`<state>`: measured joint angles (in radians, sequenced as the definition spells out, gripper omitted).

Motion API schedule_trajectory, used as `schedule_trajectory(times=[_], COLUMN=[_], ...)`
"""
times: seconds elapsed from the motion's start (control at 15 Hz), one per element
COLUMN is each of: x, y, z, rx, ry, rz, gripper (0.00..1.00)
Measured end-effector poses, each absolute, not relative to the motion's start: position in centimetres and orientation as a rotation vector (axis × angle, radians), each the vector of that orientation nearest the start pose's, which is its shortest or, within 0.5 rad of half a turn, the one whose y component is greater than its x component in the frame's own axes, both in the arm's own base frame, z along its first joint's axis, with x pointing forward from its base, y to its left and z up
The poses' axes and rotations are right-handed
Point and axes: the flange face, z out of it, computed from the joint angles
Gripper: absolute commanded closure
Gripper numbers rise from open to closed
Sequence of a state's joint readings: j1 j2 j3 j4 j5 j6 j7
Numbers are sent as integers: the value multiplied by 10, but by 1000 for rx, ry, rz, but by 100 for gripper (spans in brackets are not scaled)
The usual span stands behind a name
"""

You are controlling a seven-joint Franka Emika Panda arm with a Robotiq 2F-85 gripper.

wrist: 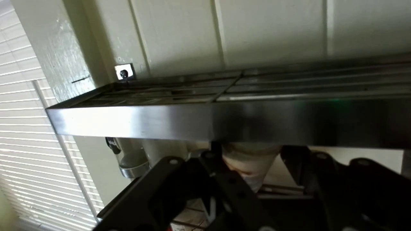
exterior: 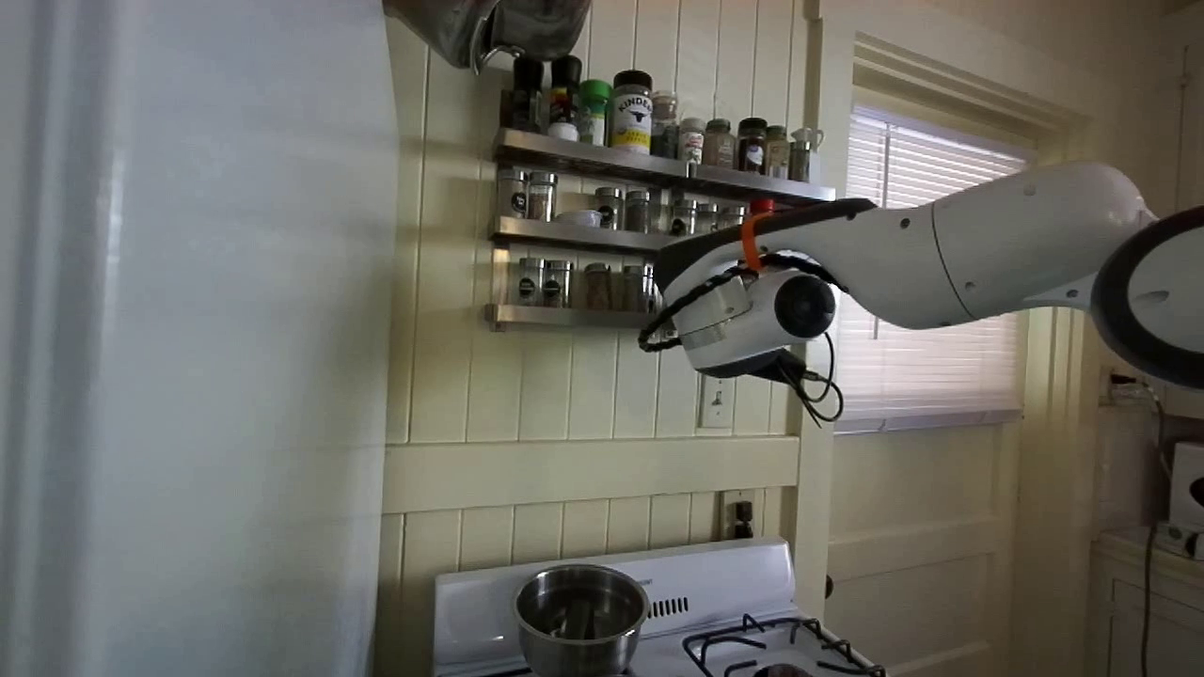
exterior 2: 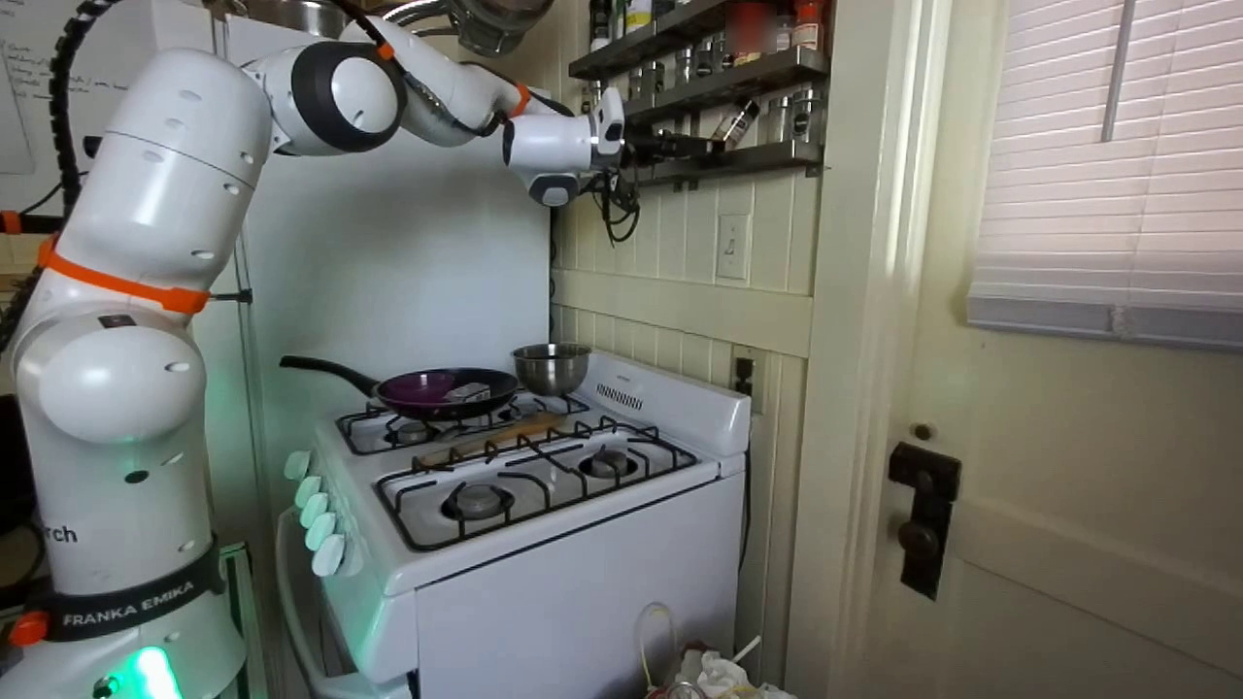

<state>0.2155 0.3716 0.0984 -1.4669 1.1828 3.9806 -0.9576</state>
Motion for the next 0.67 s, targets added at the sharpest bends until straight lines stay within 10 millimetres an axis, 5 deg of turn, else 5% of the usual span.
schedule_trajectory(times=[0.13,0.2,0.33,0.53,0.67], x=[619,620,622,625,627], y=[50,51,52,53,54], z=[621,622,623,627,628], rx=[-2195,-2202,-2208,-2204,-2201], ry=[718,715,711,700,696], rz=[-2440,-2442,-2447,-2464,-2472], gripper=[19,60,56,77,77])
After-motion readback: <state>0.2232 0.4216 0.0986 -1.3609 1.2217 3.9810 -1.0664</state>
